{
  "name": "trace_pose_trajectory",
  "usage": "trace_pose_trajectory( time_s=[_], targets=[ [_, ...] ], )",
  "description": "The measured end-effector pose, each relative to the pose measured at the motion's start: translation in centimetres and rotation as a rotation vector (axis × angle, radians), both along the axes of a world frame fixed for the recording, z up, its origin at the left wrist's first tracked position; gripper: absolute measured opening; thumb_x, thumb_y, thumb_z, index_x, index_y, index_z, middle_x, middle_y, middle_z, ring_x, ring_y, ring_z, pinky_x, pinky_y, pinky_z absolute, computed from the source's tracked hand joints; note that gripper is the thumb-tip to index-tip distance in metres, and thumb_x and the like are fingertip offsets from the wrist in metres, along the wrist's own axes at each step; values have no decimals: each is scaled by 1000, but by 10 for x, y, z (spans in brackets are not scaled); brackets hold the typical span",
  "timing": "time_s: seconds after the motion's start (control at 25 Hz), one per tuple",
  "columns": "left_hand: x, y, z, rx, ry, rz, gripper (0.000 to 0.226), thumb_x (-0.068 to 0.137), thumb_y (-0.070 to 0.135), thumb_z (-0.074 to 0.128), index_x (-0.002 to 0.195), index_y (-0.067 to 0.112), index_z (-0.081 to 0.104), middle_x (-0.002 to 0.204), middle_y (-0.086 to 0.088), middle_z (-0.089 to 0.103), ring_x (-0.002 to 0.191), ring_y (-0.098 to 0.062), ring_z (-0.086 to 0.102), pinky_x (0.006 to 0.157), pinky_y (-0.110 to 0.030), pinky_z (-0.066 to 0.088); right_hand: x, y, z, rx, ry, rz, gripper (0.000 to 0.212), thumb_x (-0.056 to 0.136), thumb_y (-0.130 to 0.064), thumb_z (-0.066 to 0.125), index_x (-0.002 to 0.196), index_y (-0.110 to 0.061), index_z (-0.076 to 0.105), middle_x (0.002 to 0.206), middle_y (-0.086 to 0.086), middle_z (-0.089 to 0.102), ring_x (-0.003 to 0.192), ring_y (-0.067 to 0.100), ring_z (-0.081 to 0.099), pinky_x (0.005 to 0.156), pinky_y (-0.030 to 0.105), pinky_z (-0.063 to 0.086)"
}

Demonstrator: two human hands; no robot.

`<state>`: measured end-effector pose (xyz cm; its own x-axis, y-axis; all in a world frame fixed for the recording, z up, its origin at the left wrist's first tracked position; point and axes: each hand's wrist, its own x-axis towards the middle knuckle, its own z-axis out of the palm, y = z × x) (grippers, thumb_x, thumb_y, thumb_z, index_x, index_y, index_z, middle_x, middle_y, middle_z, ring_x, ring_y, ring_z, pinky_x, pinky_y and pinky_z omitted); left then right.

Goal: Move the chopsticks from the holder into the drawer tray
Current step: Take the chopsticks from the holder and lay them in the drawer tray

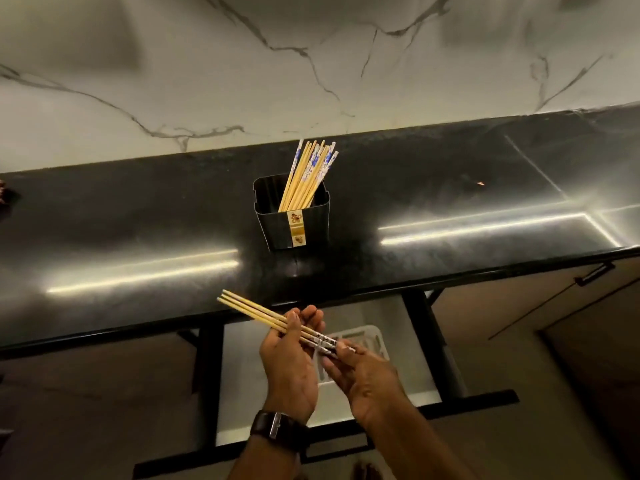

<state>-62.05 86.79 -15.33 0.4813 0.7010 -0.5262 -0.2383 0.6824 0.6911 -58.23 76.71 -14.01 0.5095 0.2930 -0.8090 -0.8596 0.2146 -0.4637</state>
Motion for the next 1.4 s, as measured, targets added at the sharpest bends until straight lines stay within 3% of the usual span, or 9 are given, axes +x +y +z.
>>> trace_pose_trajectory(
  time_s=[0.16,0.32,0.48,0.64,0.88,1.0,1.12,1.32,1.4],
  targets=[
    [-32,25,-27,-32,139,35,28,104,13,54,124,-4,63,113,-20,75,97,-29,77,85,-41,61,22,-34,-21,-47,48,-17,5,93,15,62,90,13,66,94,31,70,80,39,72,59,37,65],
    [-28,-2,-45,-143,285,165,14,102,8,57,107,-2,66,99,-19,73,86,-29,74,91,-49,59,18,-25,-41,-79,124,-114,16,90,8,71,105,11,66,82,26,76,65,32,77,60,39,66],
    [-13,-22,-58,-279,380,308,22,100,8,62,117,-6,65,109,-23,73,95,-34,73,84,-48,60,8,7,-69,-176,119,-149,36,93,1,72,126,10,61,97,26,74,77,33,74,79,41,61],
    [1,-14,-71,-301,452,321,29,96,12,69,117,-7,67,106,-22,74,92,-34,75,74,-42,61,25,23,-92,-244,80,-168,36,95,0,70,129,6,62,109,27,75,80,32,74,75,40,63],
    [20,3,-95,-416,529,329,31,93,-1,68,122,-8,63,113,-22,72,91,-34,70,91,-56,58,53,36,-127,-305,231,-100,39,105,4,48,143,0,55,135,26,65,123,41,64,89,48,55],
    [29,10,-104,-465,588,297,22,92,-7,60,113,-5,67,114,-21,74,98,-37,71,93,-60,56,68,39,-142,-352,269,-118,33,105,-2,53,137,2,60,132,26,67,119,42,66,84,52,58],
    [37,20,-104,-528,529,269,24,96,0,61,119,3,68,117,-17,70,108,-38,68,95,-59,55,80,37,-149,-359,298,-111,33,101,-12,63,132,0,61,126,25,69,111,40,69,92,53,60],
    [33,24,-90,-561,504,286,34,101,15,57,134,5,56,113,-16,58,84,-29,58,96,-45,53,82,35,-129,-331,253,-74,35,102,-13,62,134,-2,58,120,21,69,100,34,69,86,47,60],
    [26,23,-76,-589,469,283,36,101,17,59,134,3,56,115,-18,60,94,-31,61,101,-46,52,77,28,-111,-275,254,-97,37,104,-7,57,139,0,53,117,21,65,104,38,66,92,50,56]
  ],
)
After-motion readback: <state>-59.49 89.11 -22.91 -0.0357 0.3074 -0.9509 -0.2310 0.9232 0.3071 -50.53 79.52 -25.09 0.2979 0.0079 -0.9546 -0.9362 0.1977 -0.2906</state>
